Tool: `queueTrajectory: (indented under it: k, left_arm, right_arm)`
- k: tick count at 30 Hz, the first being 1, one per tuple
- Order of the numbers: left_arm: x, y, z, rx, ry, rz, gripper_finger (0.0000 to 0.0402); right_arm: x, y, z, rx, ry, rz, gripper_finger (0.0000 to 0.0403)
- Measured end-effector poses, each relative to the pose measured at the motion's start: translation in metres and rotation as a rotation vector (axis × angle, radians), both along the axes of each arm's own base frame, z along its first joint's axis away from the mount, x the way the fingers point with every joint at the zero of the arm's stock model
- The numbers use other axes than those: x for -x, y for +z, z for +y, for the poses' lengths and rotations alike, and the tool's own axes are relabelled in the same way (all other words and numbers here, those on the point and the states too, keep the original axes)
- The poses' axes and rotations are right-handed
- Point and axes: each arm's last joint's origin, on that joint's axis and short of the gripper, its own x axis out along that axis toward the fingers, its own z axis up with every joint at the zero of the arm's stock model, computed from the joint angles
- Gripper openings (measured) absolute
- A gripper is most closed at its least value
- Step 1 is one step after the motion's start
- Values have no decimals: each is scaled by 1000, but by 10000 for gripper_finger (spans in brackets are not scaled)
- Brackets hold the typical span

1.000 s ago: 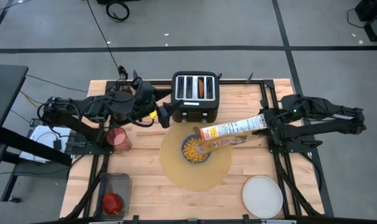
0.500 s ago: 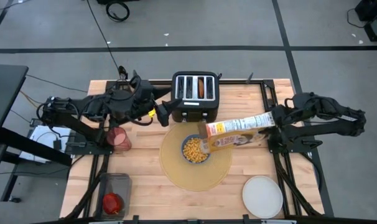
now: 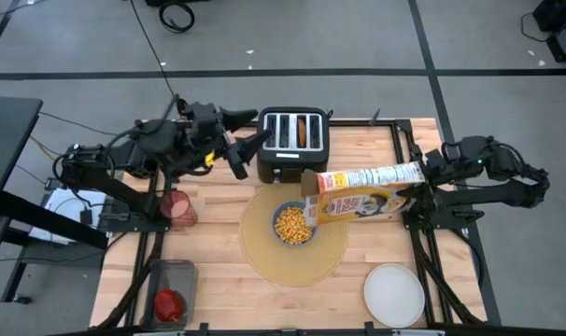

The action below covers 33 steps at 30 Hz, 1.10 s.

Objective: Arrange a breakfast setting
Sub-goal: Pour the cereal into the bowl

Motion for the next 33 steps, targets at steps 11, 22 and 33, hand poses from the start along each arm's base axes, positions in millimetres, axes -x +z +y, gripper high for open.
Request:
queueTrajectory:
  k: [11,22,33]
  left_arm:
    - [12,13,2,-80,14,-50,318]
    - [-9,-2,8,-137,40,62,318]
    - [-81,-29,6,-238,-71,-50,318]
  right_arm:
    - [-2,30,0,-75,7,-300,228]
    - [2,84,-3,-112,-100,-858,228]
    - [-27,116,-5,-116,-102,-1272,228]
